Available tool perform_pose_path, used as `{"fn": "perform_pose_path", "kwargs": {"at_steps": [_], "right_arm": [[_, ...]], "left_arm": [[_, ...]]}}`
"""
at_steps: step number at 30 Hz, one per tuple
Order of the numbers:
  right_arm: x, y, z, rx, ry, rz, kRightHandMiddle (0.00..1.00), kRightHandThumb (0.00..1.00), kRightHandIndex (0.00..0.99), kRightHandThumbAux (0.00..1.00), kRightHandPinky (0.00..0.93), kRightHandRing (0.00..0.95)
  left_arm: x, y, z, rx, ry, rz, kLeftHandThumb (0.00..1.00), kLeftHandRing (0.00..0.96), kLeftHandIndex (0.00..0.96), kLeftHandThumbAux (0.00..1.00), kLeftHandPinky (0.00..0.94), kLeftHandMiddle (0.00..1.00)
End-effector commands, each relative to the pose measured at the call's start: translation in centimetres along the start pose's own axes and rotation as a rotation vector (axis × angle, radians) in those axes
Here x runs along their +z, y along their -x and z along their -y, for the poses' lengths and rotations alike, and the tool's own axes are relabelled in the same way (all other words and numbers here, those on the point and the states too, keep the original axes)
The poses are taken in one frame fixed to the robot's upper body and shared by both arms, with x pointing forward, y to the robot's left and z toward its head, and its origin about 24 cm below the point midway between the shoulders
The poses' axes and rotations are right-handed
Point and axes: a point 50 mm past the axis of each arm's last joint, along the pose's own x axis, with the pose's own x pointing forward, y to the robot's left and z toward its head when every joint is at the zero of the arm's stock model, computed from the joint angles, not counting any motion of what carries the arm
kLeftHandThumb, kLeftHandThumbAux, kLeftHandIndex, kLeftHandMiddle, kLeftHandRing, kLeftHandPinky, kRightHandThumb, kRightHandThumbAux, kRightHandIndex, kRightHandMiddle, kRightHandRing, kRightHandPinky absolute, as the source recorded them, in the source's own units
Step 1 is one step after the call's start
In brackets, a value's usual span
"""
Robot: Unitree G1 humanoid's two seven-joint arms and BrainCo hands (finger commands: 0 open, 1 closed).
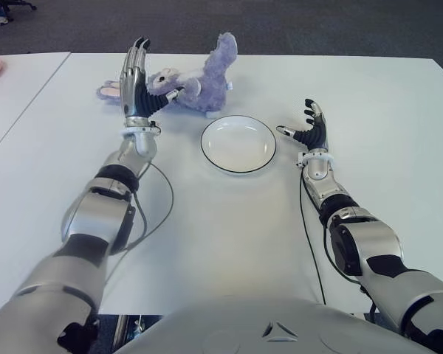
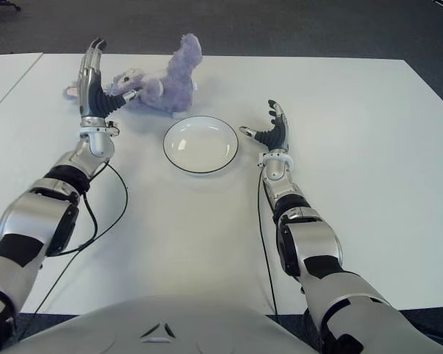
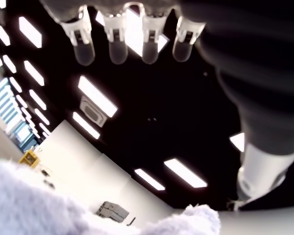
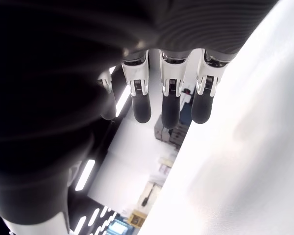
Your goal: Put the doll into the plate.
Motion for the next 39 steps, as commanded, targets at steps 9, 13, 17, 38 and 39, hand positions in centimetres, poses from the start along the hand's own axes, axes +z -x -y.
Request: {"fn": "perform_pose_path", "kwargs": {"at_steps": [9, 13, 17, 38, 39], "right_arm": [[-9.3, 9.6, -3.9, 0.185, 0.109, -0.475, 0.141, 0.000, 0.137, 0.834, 0.172, 0.146], [-9.3, 9.6, -3.9, 0.186, 0.113, -0.475, 0.141, 0.000, 0.136, 0.830, 0.168, 0.145], [-9.2, 9.5, -4.0, 0.188, 0.126, -0.474, 0.139, 0.000, 0.131, 0.824, 0.161, 0.142], [-9.1, 9.5, -4.2, 0.195, 0.159, -0.480, 0.148, 0.000, 0.132, 0.817, 0.167, 0.151], [-9.1, 9.5, -4.3, 0.195, 0.159, -0.481, 0.147, 0.000, 0.132, 0.819, 0.164, 0.150]], "left_arm": [[-0.9, -2.3, -1.5, -0.363, -0.530, 0.238, 0.001, 0.000, 0.092, 0.682, 0.000, 0.000], [-1.2, -2.5, -1.9, -0.409, -0.605, 0.265, 0.000, 0.000, 0.100, 0.681, 0.000, 0.000], [-1.5, -2.7, -2.3, -0.461, -0.688, 0.302, 0.000, 0.000, 0.113, 0.692, 0.000, 0.000], [-2.3, -1.1, -0.9, -0.711, -0.844, 0.406, 0.000, 0.000, 0.122, 0.723, 0.000, 0.000], [-2.3, -1.1, -0.8, -0.722, -0.851, 0.410, 0.000, 0.000, 0.119, 0.721, 0.000, 0.000]]}}
